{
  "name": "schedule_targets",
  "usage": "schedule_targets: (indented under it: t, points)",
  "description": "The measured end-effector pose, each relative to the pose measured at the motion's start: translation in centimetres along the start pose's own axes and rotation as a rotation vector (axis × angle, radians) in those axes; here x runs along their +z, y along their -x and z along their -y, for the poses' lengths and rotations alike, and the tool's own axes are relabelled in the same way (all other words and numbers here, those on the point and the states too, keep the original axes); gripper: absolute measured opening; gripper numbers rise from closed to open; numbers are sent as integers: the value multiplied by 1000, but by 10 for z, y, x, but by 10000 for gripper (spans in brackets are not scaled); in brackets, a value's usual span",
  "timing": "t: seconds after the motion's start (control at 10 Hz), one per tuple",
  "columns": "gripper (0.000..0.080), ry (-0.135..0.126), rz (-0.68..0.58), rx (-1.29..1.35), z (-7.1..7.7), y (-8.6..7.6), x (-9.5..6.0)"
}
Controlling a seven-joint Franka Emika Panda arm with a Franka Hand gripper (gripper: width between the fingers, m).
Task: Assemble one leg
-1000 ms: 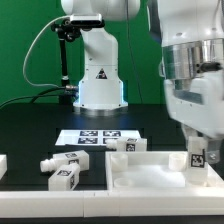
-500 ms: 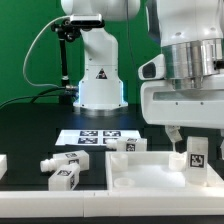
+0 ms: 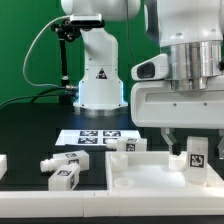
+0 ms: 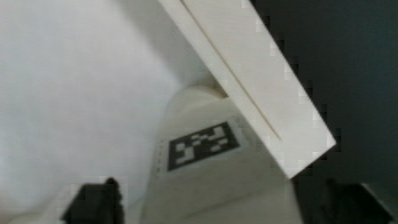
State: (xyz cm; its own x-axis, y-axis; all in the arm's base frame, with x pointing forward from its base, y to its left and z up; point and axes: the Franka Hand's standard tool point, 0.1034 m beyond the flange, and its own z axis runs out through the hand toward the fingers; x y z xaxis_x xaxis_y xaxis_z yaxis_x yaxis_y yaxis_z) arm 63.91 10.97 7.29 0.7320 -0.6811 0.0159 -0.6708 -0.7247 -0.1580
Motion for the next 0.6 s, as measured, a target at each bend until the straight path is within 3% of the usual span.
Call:
schedule_targets:
  t: [0.1,0.2,0.4,0.6]
  points:
    - [369,1,2,80,0,1,0]
    - [285,4,3,168,0,1,0]
    - [285,-4,12,411,-1,-1,1]
    - [285,16,26,662,0,-1,1]
